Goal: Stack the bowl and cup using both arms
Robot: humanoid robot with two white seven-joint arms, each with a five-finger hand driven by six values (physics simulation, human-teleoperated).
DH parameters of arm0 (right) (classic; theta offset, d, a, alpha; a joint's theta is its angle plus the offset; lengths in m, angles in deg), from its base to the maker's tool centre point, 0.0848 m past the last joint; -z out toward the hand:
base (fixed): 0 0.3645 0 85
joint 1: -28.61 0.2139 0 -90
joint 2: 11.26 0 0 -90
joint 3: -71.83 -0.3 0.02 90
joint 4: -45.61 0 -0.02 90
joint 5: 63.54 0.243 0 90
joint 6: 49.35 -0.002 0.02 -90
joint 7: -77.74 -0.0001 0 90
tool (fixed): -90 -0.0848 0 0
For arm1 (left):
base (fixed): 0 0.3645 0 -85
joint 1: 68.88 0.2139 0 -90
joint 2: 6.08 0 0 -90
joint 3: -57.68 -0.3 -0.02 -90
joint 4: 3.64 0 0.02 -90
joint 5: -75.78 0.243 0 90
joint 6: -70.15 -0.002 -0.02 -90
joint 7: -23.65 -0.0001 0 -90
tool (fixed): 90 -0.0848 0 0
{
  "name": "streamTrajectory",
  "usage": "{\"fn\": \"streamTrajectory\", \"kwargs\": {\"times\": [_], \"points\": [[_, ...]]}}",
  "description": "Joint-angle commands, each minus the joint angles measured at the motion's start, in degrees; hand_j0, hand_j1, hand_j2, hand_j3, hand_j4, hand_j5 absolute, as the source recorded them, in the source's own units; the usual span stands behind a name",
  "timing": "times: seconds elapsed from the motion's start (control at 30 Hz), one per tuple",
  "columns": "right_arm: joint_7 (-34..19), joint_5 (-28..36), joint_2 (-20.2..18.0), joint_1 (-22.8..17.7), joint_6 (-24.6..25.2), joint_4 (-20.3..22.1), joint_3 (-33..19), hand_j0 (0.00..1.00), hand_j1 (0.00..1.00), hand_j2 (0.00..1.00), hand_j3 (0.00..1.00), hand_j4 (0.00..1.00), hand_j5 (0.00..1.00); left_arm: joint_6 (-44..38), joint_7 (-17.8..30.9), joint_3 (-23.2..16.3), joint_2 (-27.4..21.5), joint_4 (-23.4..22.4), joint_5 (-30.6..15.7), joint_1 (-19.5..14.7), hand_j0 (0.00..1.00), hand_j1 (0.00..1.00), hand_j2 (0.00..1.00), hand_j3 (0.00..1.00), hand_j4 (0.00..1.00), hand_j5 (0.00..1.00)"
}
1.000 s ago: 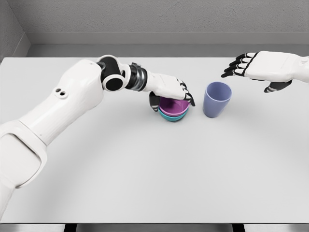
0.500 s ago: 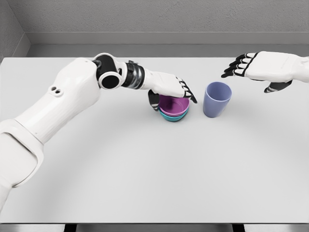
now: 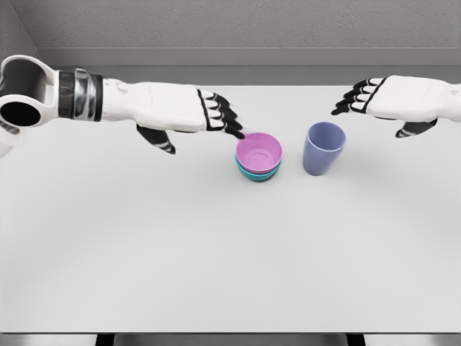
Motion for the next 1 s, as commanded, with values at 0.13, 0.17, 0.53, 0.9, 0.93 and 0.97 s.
{"fn": "streamTrajectory", "kwargs": {"times": [0.13,0.17,0.53,0.9,0.93,0.97], "points": [[0.02,0.22,0.25,0.09,0.15,1.76,0.21,1.00,1.00,1.00,1.00,1.00,1.00,-0.15,-0.03,1.29,-5.35,1.18,-1.22,2.90,1.00,1.00,1.00,1.00,1.00,1.00],[0.02,0.22,0.25,0.09,0.15,2.28,0.21,1.00,1.00,1.00,1.00,1.00,1.00,-0.15,-0.03,1.20,-5.17,-0.05,-1.22,3.78,1.00,1.00,1.00,1.00,1.00,1.00],[0.02,0.22,2.36,0.26,0.15,4.13,1.09,1.00,1.00,1.00,1.00,1.00,1.00,-0.15,-0.03,3.49,-6.14,-5.59,-1.84,5.98,1.00,1.00,1.00,1.00,1.00,1.00],[0.02,-0.75,4.47,0.35,0.15,4.04,2.93,1.00,1.00,1.00,1.00,1.00,1.00,-0.15,-0.03,3.40,-5.70,-6.73,-1.75,6.59,1.00,1.00,1.00,1.00,1.00,1.00],[0.02,-0.92,4.65,0.35,0.15,3.95,2.93,1.00,1.00,1.00,1.00,1.00,1.00,-0.15,-0.03,3.49,-5.70,-6.73,-1.75,6.77,1.00,1.00,1.00,1.00,1.00,1.00],[0.02,-1.54,4.82,0.35,0.15,3.78,2.85,1.00,1.00,1.00,1.00,1.00,1.00,-0.15,-0.03,3.49,-5.70,-6.73,-1.75,6.77,1.00,1.00,1.00,1.00,1.00,1.00]]}}
